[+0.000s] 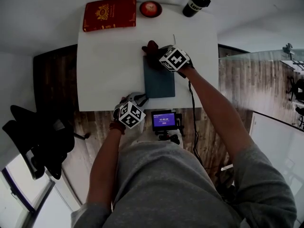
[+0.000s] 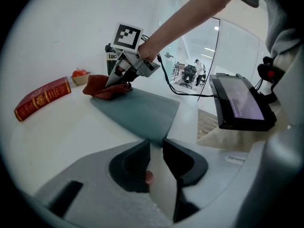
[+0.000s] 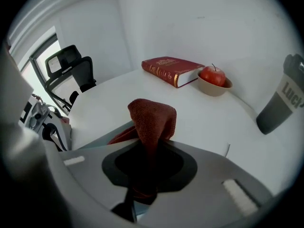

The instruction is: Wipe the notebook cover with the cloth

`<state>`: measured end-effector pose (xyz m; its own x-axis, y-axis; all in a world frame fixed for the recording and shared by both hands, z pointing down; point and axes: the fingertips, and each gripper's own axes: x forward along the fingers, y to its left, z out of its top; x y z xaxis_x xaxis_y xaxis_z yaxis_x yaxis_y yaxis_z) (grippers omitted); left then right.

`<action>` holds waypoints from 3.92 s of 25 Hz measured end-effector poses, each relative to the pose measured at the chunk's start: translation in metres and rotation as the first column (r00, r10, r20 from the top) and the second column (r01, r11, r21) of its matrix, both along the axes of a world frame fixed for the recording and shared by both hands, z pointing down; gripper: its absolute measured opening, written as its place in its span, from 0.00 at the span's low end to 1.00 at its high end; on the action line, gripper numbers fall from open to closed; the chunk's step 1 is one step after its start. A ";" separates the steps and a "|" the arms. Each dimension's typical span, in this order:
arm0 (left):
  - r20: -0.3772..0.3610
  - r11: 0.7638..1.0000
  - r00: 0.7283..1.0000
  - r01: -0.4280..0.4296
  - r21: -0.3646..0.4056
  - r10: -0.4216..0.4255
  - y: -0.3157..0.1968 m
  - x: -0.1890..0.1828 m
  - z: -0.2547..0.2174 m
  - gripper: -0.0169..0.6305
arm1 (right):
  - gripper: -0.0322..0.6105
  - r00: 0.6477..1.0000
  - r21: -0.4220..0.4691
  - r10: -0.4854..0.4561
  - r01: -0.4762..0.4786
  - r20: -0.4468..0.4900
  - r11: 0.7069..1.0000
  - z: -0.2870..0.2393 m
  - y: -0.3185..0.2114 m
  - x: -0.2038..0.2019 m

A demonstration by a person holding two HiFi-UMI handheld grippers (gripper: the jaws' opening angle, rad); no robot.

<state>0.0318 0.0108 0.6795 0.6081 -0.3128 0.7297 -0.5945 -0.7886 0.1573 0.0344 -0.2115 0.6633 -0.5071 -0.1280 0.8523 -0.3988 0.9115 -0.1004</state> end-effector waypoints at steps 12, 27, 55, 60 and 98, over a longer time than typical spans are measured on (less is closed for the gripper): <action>0.002 1.000 1.000 -0.008 0.002 0.008 0.001 0.001 -0.001 0.17 | 0.17 0.999 0.013 0.044 -0.045 0.014 0.999 -0.004 0.011 0.003; 0.005 1.000 1.000 -0.019 0.004 0.019 0.001 0.001 -0.001 0.17 | 0.17 1.000 -0.001 0.013 -0.013 -0.002 1.000 -0.004 0.038 0.007; 0.007 1.000 1.000 -0.020 0.007 0.019 0.001 0.000 0.000 0.17 | 0.17 1.000 -0.031 0.026 -0.027 -0.005 0.999 -0.001 0.072 0.014; 0.005 1.000 1.000 -0.021 0.012 0.021 0.000 0.001 0.000 0.17 | 0.17 0.999 -0.038 0.037 -0.037 -0.004 0.999 -0.002 0.080 0.016; 0.002 1.000 1.000 -0.020 -0.002 0.020 -0.003 -0.001 0.002 0.17 | 0.17 0.994 -0.145 0.092 -0.082 0.066 0.986 0.000 0.177 0.039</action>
